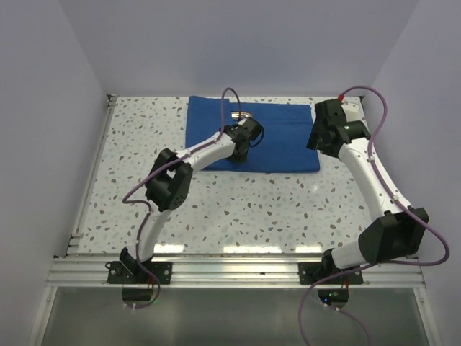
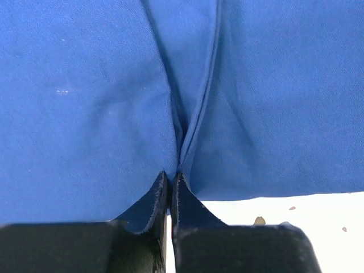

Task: Open and lay out the surgical kit
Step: Open the surgical kit at the center of the board, then smooth out the surgical kit at the center of the board, then move the container from the surgical kit.

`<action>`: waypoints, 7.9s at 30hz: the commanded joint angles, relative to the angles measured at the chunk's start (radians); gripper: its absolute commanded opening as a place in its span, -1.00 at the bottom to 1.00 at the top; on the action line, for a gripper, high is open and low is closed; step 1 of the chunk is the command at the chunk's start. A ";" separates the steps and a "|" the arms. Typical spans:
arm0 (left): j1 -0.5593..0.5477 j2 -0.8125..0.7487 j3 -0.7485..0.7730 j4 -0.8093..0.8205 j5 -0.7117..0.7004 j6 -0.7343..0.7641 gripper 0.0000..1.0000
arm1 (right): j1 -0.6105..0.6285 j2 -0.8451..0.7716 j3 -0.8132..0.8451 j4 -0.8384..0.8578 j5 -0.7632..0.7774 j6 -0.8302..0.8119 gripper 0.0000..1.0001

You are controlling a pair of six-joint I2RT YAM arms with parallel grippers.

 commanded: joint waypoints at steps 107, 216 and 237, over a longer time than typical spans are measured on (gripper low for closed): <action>0.755 -0.867 -0.419 0.094 0.265 -0.011 0.99 | 0.087 -0.296 -0.204 -0.072 -0.517 0.127 -1.00; 0.536 0.061 0.213 0.223 0.492 0.019 0.41 | 0.049 1.159 1.096 0.166 -0.689 0.149 -0.40; 0.536 0.150 0.202 0.248 0.529 0.062 0.08 | 0.089 1.219 1.116 0.182 -0.640 0.175 -0.44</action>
